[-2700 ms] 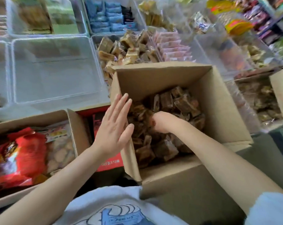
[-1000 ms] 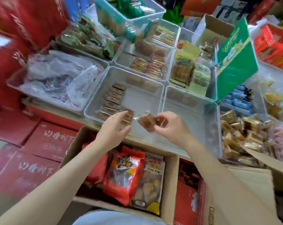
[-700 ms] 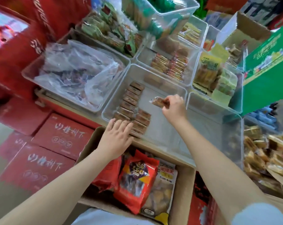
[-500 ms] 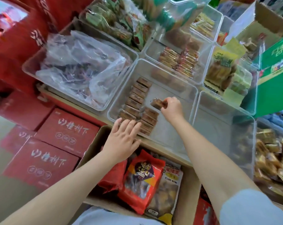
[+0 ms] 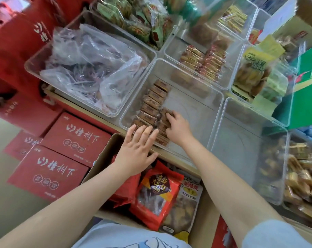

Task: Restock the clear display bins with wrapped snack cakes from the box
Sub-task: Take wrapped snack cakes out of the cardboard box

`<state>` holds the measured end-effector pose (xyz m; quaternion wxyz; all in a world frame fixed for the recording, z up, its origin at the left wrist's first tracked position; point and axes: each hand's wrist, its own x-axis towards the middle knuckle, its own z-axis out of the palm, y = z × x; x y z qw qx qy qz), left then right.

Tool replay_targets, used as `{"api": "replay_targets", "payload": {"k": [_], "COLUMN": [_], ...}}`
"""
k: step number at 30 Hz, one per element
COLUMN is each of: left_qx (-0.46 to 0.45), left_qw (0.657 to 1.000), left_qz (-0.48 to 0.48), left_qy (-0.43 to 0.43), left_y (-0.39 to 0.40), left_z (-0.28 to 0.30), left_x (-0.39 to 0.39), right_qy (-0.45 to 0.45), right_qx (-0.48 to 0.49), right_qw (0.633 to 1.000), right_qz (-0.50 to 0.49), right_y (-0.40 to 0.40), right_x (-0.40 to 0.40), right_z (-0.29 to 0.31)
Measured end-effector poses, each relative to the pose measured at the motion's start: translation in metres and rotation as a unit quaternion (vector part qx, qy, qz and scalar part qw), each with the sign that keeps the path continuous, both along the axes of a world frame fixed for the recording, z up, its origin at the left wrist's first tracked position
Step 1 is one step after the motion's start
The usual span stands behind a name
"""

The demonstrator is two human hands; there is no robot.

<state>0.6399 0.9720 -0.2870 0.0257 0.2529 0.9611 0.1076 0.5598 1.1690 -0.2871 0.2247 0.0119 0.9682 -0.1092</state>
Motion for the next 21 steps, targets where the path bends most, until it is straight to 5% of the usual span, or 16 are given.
{"api": "replay_targets", "payload": {"k": [3,6,10,16,21], "left_qx": [-0.028,-0.056,0.032,0.204,0.241], "left_qw": [0.999,0.995,0.988,0.931,0.891], "left_qz": [0.001,0.004,0.024,-0.120,-0.214], "left_qy": [-0.029,-0.085,-0.152,-0.279,-0.320], "left_y": [0.000,0.003,0.039,0.160,0.252], "left_z": [0.007,0.022,0.063,0.111,0.135], "left_x": [-0.001,-0.002,0.006,0.115,0.219], "right_qy": [0.014,0.078,0.153,0.326,0.342], "right_qx": [-0.004,-0.134,-0.222,-0.183,-0.108], "right_qw": [1.000,0.986,0.956,0.898,0.874], "right_qz": [-0.008,-0.066,-0.117,-0.232,-0.328], "right_y": [0.010,0.022,0.064,0.168,0.246], "right_x": [0.003,0.038,0.122,0.272,0.393], "right_z": [0.026,0.063,0.131,0.209,0.236]}}
